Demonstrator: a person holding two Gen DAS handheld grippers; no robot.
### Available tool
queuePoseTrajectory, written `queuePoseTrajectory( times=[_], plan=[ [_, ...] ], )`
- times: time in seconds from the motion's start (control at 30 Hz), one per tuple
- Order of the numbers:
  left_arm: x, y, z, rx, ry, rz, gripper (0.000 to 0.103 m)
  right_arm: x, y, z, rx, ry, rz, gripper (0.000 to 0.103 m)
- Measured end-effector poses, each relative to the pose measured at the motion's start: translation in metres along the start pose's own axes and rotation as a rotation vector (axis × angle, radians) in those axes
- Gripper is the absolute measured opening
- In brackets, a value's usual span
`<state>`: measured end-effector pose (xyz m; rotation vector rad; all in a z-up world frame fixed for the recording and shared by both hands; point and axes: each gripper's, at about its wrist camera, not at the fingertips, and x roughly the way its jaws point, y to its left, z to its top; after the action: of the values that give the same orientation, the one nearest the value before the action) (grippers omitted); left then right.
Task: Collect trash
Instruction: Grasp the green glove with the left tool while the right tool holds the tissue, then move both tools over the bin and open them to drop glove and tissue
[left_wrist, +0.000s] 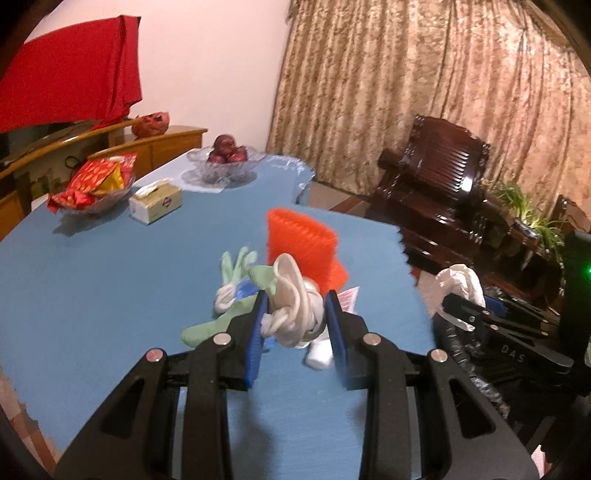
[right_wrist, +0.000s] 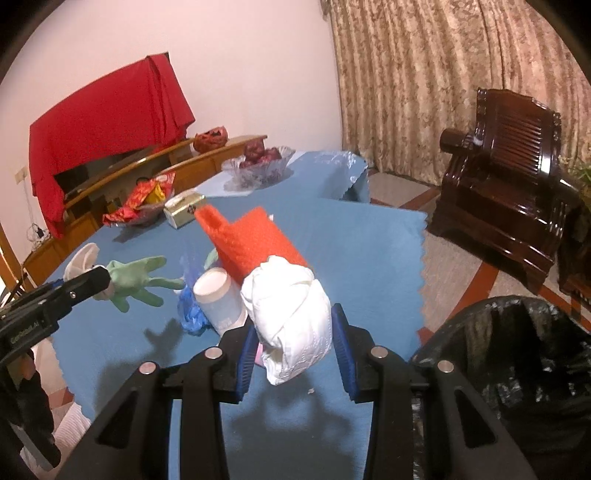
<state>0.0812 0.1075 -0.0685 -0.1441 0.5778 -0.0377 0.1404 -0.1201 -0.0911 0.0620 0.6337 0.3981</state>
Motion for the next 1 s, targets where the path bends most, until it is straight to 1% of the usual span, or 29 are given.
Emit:
queuePoseTrajectory(
  times=[0.13,0.3,0.53,0.6,0.7,0.77,0.87,1.0],
  plan=[
    [-0.012,-0.019,0.009,0.023,-0.027,-0.045,0.03,-0.021,-0.008,0.007,0.004,-0.038,-0.011,0.038],
    [-0.021,-0.045,0.02,0.057,-0.054,-0.106,0.03,-0.053,-0.025,0.012,0.012,-0.083,-0.049,0.038],
    [-0.025,-0.095,0.028,0.106,-0.067,-0.234,0.03,-0.091,-0.06,0.01,0.051,-0.12,-0.126,0.038],
    [-0.021,-0.113,0.027,0.122,-0.062,-0.279,0.03,-0.099,-0.071,0.009,0.062,-0.126,-0.152,0.038],
    [-0.013,-0.139,0.024,0.158,-0.055,-0.322,0.03,-0.112,-0.092,0.005,0.088,-0.132,-0.201,0.038],
    [-0.003,-0.161,0.02,0.183,-0.04,-0.366,0.03,-0.117,-0.104,0.002,0.103,-0.132,-0.233,0.038],
    [0.01,-0.188,0.012,0.214,-0.02,-0.411,0.03,-0.126,-0.126,-0.005,0.129,-0.129,-0.287,0.038],
    [0.032,-0.221,0.003,0.248,0.008,-0.453,0.03,-0.133,-0.154,-0.017,0.168,-0.116,-0.35,0.038]
  ],
)
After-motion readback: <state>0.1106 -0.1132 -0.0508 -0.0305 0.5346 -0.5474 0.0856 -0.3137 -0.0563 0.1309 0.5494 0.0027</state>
